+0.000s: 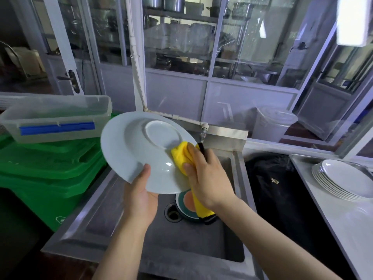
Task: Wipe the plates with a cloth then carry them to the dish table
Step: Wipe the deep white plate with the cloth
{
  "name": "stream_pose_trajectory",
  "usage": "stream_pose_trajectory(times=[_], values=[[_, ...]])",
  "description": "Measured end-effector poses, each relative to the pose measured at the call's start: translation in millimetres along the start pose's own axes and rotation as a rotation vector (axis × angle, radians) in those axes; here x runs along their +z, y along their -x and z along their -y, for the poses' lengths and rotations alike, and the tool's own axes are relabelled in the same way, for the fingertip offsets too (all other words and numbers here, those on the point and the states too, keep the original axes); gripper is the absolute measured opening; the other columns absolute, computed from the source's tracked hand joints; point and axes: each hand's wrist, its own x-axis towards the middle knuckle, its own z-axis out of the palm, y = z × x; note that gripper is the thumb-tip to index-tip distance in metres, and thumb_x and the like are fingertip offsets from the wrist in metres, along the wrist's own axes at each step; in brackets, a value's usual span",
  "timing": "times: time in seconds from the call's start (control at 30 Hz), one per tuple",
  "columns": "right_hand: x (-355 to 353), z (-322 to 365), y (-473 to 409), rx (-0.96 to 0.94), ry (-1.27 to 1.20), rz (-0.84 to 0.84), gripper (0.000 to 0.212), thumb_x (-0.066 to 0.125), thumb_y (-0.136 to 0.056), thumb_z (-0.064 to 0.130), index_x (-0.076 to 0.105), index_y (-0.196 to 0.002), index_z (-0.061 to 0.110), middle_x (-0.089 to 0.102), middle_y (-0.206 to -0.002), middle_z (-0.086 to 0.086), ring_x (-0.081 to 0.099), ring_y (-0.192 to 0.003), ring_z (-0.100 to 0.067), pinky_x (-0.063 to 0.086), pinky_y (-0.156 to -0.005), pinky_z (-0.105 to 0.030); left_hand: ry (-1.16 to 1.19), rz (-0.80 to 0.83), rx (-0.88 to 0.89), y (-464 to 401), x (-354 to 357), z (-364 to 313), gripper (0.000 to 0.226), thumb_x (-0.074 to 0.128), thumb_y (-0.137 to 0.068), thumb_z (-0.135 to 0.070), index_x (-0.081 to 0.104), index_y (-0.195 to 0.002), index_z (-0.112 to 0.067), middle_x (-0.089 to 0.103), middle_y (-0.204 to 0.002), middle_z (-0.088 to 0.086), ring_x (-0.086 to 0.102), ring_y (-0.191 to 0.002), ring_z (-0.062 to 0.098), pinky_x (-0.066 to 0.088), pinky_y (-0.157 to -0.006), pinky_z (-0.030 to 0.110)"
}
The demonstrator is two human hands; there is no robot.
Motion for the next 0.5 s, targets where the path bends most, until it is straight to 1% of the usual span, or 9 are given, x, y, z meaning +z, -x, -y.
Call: stream_pose_trajectory(times=[0.07, 0.1, 0.17, 0.23, 0.3, 0.37, 0.43, 0.5], values=[[-2.3, 9.3, 3.3, -0.061, -0.016, 0.001, 0.049, 0.049, -0.097, 0.035, 0.037, -0.144, 0.024, 0.046, -0.128, -0.009, 0.045, -0.114, -0.034, 0.042, -0.090, -0.039, 0.004, -0.032, 0.015, 1.4, 2.9, 3.8, 0.046, 0.060, -0.084, -0.021, 0.053, -0.129, -0.021, 0.073, -0.110, -0.003, 0.068, -0.100, 0.016, 0.058, -0.079, 0.032], [-3.8, 14.5, 4.6, -0.100, -0.028, 0.005, 0.048, 0.052, -0.096, 0.034, 0.040, -0.142, 0.026, 0.047, -0.126, -0.008, 0.046, -0.113, -0.033, 0.044, -0.088, -0.040, -0.006, -0.048, 0.010, 2.8, 4.6, 6.6, 0.043, 0.055, -0.084, -0.028, 0.055, -0.126, -0.021, 0.073, -0.108, -0.003, 0.069, -0.099, 0.015, 0.058, -0.079, 0.033], [-5.2, 25.7, 7.8, -0.182, -0.046, 0.013, 0.044, 0.057, -0.093, 0.032, 0.050, -0.136, 0.028, 0.050, -0.118, -0.009, 0.050, -0.107, -0.035, 0.048, -0.079, -0.041, -0.024, -0.063, -0.024, 5.8, 7.2, 11.4, 0.044, 0.049, -0.082, -0.038, 0.059, -0.121, -0.020, 0.073, -0.107, -0.002, 0.069, -0.097, 0.013, 0.057, -0.073, 0.029], [-3.3, 34.6, 11.4, -0.262, -0.037, -0.002, 0.038, 0.061, -0.091, 0.031, 0.059, -0.129, 0.029, 0.052, -0.108, -0.011, 0.054, -0.098, -0.036, 0.050, -0.071, -0.040, -0.004, -0.056, -0.067, 7.6, 6.4, 13.4, 0.049, 0.047, -0.081, -0.046, 0.059, -0.121, -0.020, 0.073, -0.109, -0.001, 0.068, -0.100, 0.012, 0.056, -0.069, 0.024], [-2.5, 35.1, 12.8, -0.320, -0.057, 0.006, 0.036, 0.063, -0.090, 0.030, 0.063, -0.126, 0.030, 0.053, -0.103, -0.012, 0.055, -0.091, -0.034, 0.049, -0.070, -0.036, -0.001, -0.068, -0.077, 8.3, 4.2, 12.6, 0.054, 0.045, -0.081, -0.049, 0.058, -0.124, -0.020, 0.071, -0.113, 0.000, 0.067, -0.105, 0.014, 0.057, -0.072, 0.023], [-4.9, 25.4, 13.0, -0.379, -0.105, 0.046, 0.036, 0.066, -0.089, 0.025, 0.064, -0.125, 0.027, 0.052, -0.103, -0.013, 0.055, -0.089, -0.031, 0.047, -0.073, -0.032, -0.020, -0.070, -0.068, 10.9, 4.2, 10.8, 0.059, 0.044, -0.084, -0.045, 0.052, -0.133, -0.014, 0.067, -0.121, 0.005, 0.064, -0.110, 0.019, 0.057, -0.078, 0.027], [-8.6, 8.0, 14.0, -0.425, -0.136, 0.081, 0.036, 0.067, -0.088, 0.019, 0.065, -0.124, 0.023, 0.052, -0.107, -0.014, 0.056, -0.091, -0.030, 0.050, -0.078, -0.037, -0.030, -0.056, -0.058, 14.3, 4.7, 9.6, 0.057, 0.045, -0.087, -0.035, 0.047, -0.138, -0.009, 0.063, -0.126, 0.010, 0.062, -0.111, 0.023, 0.057, -0.083, 0.032], [-11.0, -11.9, 17.0, -0.452, -0.137, 0.081, 0.035, 0.067, -0.087, 0.014, 0.067, -0.121, 0.021, 0.053, -0.109, -0.014, 0.057, -0.094, -0.030, 0.051, -0.082, -0.039, -0.020, -0.053, -0.056, 16.7, 4.5, 8.5, 0.056, 0.052, -0.085, -0.021, 0.046, -0.140, -0.007, 0.062, -0.124, 0.011, 0.062, -0.108, 0.025, 0.056, -0.084, 0.035]])
